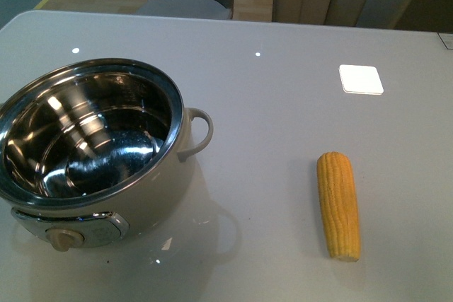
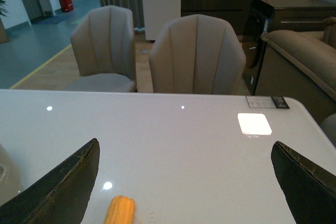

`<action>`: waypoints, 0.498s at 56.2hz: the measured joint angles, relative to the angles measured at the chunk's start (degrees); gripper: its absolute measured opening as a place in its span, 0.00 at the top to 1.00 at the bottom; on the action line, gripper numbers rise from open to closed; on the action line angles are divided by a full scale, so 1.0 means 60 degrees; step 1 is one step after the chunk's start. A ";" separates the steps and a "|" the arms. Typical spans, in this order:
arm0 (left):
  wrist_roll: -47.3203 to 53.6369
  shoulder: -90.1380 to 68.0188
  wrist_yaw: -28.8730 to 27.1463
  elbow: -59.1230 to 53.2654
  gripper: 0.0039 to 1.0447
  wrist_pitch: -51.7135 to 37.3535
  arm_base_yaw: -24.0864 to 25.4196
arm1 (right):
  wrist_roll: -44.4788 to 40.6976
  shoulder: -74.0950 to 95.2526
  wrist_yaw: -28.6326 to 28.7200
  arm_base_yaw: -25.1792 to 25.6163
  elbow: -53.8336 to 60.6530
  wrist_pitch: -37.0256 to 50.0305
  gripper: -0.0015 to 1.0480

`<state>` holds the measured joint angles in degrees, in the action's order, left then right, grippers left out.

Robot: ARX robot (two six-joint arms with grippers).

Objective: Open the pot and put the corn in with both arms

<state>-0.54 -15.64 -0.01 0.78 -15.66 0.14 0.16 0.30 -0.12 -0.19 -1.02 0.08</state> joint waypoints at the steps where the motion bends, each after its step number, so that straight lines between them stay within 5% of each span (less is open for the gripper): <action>1: 0.0000 0.0062 0.0000 0.0000 0.97 0.0062 0.0000 | 0.0000 0.0000 0.0000 0.0000 0.0000 0.0000 0.08; 22: -0.0004 0.1020 0.0000 0.0000 0.97 0.1020 0.0000 | 0.0000 0.0000 0.0000 0.0000 0.0000 0.0000 0.08; 28: 0.0004 0.2313 0.0000 0.0000 0.97 0.2506 0.0000 | 0.0000 0.0004 -0.0004 0.0000 0.0000 0.0000 0.08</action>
<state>-0.51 -1.76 -0.01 0.78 -0.62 0.14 0.16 0.32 -0.14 -0.19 -1.02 0.08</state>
